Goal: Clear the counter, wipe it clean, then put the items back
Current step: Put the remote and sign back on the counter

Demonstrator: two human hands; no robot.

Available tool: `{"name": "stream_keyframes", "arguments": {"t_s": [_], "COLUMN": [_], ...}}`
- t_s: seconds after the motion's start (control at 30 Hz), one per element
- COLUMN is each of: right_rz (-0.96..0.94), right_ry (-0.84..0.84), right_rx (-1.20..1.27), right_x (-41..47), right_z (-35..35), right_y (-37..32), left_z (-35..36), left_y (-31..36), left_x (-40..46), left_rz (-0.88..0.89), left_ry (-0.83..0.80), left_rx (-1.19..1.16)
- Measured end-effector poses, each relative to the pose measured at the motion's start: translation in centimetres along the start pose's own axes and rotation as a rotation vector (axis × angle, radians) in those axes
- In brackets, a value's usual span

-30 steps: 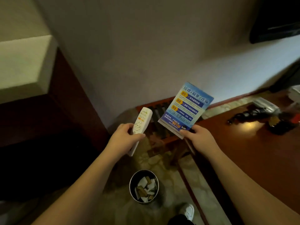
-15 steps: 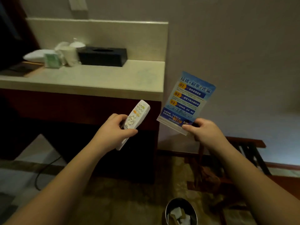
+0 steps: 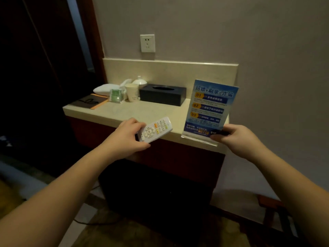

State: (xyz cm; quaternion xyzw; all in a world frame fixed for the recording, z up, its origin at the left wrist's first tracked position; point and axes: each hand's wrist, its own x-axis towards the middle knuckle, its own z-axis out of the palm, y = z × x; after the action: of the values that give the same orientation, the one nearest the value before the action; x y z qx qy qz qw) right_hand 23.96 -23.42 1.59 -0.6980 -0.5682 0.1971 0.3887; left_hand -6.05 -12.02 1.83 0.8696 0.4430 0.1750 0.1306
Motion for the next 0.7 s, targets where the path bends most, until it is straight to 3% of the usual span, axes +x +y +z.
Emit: {"name": "stream_keyframes", "arguments": {"t_s": [0.4, 0.7], "right_rz": [-0.058, 0.019], "right_ry": [-0.118, -0.138], "right_rx": [-0.134, -0.204], "right_x": [18.3, 25.3], "right_z": [1.0, 1.9], "right_y": [1.0, 3.4], "left_z": [-2.4, -0.2], "left_y": [-7.0, -9.4], "left_x": [15.0, 23.3], "left_rz": [-0.071, -0.04], "left_ry": [-0.054, -0.143], "left_rx": [0.239, 0.336]}}
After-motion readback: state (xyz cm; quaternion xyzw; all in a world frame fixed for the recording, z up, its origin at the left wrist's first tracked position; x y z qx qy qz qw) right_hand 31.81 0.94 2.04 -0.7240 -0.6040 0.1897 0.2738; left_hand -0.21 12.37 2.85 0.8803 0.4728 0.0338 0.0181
